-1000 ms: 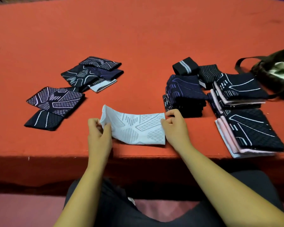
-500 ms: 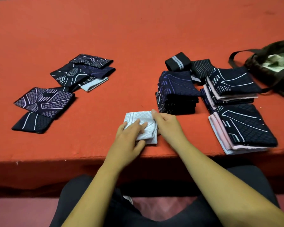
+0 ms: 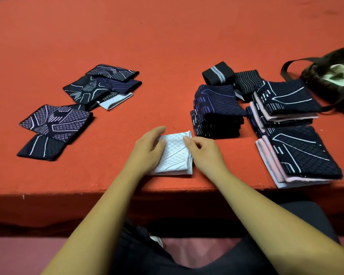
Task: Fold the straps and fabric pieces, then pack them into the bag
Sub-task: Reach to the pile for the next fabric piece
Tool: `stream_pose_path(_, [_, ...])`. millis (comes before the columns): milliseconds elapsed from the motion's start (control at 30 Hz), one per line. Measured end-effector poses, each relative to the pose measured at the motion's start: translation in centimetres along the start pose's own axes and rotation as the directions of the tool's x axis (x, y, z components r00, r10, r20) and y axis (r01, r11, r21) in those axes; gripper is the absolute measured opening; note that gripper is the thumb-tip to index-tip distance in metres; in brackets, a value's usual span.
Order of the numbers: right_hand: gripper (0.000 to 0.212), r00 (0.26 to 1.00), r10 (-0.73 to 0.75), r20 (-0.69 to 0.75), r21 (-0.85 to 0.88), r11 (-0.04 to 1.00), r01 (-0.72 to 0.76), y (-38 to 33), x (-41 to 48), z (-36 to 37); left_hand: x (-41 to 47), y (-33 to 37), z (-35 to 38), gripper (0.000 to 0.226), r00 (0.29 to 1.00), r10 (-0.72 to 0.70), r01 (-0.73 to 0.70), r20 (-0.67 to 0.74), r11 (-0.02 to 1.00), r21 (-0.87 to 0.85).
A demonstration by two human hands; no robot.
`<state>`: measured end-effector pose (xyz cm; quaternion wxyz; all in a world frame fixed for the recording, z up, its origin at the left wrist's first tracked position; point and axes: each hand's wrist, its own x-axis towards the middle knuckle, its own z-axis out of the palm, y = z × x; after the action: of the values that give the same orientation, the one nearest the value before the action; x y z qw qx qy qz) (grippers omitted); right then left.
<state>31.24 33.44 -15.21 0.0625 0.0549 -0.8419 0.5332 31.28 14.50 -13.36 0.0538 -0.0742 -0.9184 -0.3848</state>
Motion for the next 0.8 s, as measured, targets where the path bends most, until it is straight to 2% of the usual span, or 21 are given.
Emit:
stream_pose_path(133, [0.049, 1.0, 0.01, 0.009, -0.015, 1.0, -0.01, 0.0, 0.1, -0.1, 1.9, 0.0, 1.0, 0.017, 0.999, -0.035, 0.031, 0.018, 0.979, 0.201])
stream_pose_path(233, [0.046, 1.0, 0.024, 0.002, -0.032, 0.999, -0.024, -0.2, -0.1, 0.1, 2.4, -0.4, 1.5, 0.012, 0.998, -0.062, 0.067, -0.03, 0.974, 0.216])
stream_pose_path(367, [0.04, 0.998, 0.051, 0.026, -0.033, 0.998, -0.05, -0.5, -0.3, 0.3, 2.0, -0.8, 2.4, 0.011, 0.994, 0.004, 0.03, -0.106, 0.951, 0.309])
stream_pose_path(467, [0.038, 0.998, 0.054, 0.01, -0.052, 0.997, -0.054, -0.5, -0.5, 0.4, 1.9, -0.7, 2.6, 0.011, 0.991, 0.003, 0.038, -0.137, 0.955, 0.295])
stream_pose_path(567, [0.029, 0.998, 0.055, 0.008, -0.033, 0.998, -0.055, -0.5, -0.9, 0.6, 1.8, -0.8, 2.5, 0.016, 0.986, -0.029, 0.069, -0.167, 0.969, 0.237])
stream_pose_path(667, [0.024, 1.0, 0.003, 0.029, 0.067, 0.998, -0.005, -1.3, -1.7, 0.5, 1.3, -0.4, 2.3, 0.03, 0.974, -0.085, 0.113, -0.212, 0.986, 0.12])
stream_pose_path(800, [0.025, 0.995, -0.078, 0.066, 0.151, 0.986, 0.068, -4.1, -2.8, -1.6, -0.6, 2.3, 1.9, 0.04, 0.931, -0.226, 0.173, -0.288, 0.965, -0.199])
